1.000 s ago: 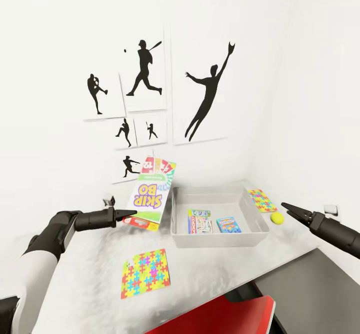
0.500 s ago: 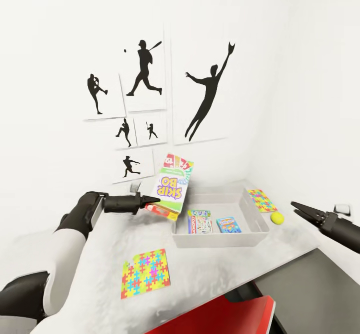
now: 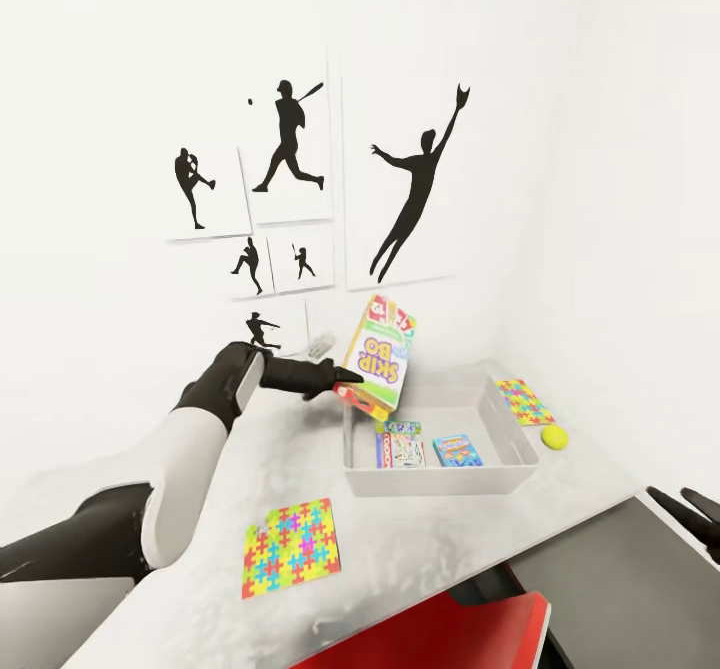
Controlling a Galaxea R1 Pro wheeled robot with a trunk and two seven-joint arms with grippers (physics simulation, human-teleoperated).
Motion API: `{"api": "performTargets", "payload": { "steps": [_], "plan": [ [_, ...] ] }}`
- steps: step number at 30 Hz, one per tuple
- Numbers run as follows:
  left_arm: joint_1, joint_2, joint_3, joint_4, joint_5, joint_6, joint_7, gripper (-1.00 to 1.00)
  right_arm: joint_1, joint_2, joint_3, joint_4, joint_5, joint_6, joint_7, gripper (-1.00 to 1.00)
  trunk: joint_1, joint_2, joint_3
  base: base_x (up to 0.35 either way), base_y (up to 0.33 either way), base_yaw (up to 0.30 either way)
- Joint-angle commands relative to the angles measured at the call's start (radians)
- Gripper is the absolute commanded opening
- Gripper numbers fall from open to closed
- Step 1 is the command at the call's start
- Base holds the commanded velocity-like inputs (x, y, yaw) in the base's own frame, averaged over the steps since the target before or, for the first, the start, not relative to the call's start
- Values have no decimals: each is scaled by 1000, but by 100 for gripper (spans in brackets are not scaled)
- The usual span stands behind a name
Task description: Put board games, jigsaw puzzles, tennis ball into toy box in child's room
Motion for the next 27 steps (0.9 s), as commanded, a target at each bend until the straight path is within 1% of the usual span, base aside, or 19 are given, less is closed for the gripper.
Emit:
{"api": "performTargets", "payload": {
  "steps": [1,2,6,9,13,16,18,20,22,23,24,26,27],
  "plan": [
    [-8,-11,7,1,-10,5,14,-100,16,7,-5,0,-3,-24,25,100,1,-2,-2,0,0,0],
    [-15,-17,7,1,-10,4,31,-100,25,12,-7,0,-2,-43,53,100,1,-2,-2,0,0,0],
    [-30,-24,6,1,-11,1,66,-100,38,18,-12,-1,0,-71,121,100,1,-2,-2,0,0,0],
    [-33,-30,5,2,-12,0,73,-100,40,19,-14,-1,1,-76,137,100,1,-2,-2,0,0,0],
    [-35,-54,-3,1,-21,-2,88,-100,41,21,-15,1,5,-97,145,100,1,-2,-2,0,0,0],
    [-35,-54,-8,-3,-22,-4,101,-100,41,21,-14,2,11,-128,147,100,1,-2,-2,0,0,0],
    [-36,-54,-10,-5,-22,-4,104,-100,41,21,-14,3,12,-138,147,100,1,-2,-2,0,0,0],
    [-36,-54,-20,-6,-23,-4,105,-100,41,21,-13,3,13,-143,147,100,1,-2,-2,0,0,0],
    [-37,-54,-55,-7,-23,-5,105,-100,41,21,-14,3,14,-146,147,100,1,-2,-2,0,0,0],
    [-37,-54,-93,-8,-23,-6,101,-100,41,21,-13,3,14,-147,147,100,1,-2,-2,0,0,0],
    [-37,-54,-115,-9,-23,-6,99,-100,41,21,-14,3,14,-148,147,100,1,-2,-2,0,0,0],
    [-37,-54,-212,-18,-22,-7,84,-100,41,21,-14,3,15,-149,147,100,1,-2,-2,0,0,0],
    [-37,-54,-235,-22,-22,-7,78,-100,41,21,-14,3,15,-149,147,100,1,-2,-2,0,0,0]
  ]
}}
